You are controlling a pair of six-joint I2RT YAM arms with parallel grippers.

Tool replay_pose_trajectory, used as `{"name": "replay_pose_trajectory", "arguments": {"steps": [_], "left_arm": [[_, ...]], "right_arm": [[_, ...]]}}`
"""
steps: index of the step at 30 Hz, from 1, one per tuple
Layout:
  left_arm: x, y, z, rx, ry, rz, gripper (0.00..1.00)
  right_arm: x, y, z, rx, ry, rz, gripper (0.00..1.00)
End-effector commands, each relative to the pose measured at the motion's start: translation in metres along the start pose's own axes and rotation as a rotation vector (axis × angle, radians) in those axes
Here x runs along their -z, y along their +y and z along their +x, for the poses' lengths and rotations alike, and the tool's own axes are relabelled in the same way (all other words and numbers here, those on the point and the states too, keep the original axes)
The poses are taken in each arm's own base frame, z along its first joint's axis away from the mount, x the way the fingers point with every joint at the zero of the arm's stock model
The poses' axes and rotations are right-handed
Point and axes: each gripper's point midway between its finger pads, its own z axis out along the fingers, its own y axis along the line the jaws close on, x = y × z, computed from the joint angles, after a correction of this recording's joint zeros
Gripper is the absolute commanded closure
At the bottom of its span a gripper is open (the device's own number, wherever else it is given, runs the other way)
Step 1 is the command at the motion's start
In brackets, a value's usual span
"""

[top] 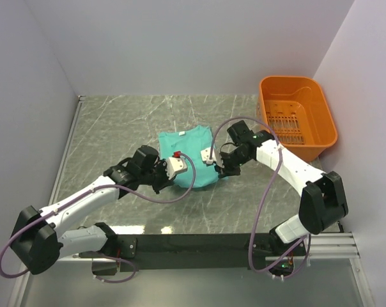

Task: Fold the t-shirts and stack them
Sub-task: Fold the tshirt

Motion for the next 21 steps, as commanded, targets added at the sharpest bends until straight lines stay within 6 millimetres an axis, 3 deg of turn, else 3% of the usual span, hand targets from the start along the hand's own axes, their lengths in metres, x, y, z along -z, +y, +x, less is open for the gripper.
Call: {"name": "replay_pose_trajectory", "arguments": {"steps": [1, 7, 12, 21], "left_arm": [[0.016, 0.008, -0.033, -0.04, -0.074, -0.041, 1.0], [0.03, 0.032, -0.06, -0.074, -0.129, -0.119, 1.0], [0.04, 0.05, -0.084, -0.093, -0.171, -0.151, 1.0], [0.039, 0.072, -0.084, -0.057, -0.203, -0.156, 1.0]], "right_arm": [[0.028, -0.021, -0.027, -0.021, -0.059, 0.086, 1.0], [0.051, -0.049, -0.048, -0.05, -0.108, 0.15, 1.0], [0.062, -0.061, -0.057, -0.063, -0.133, 0.169, 1.0], [0.067, -0.084, -0.066, -0.095, -0.158, 0.175, 1.0]]}}
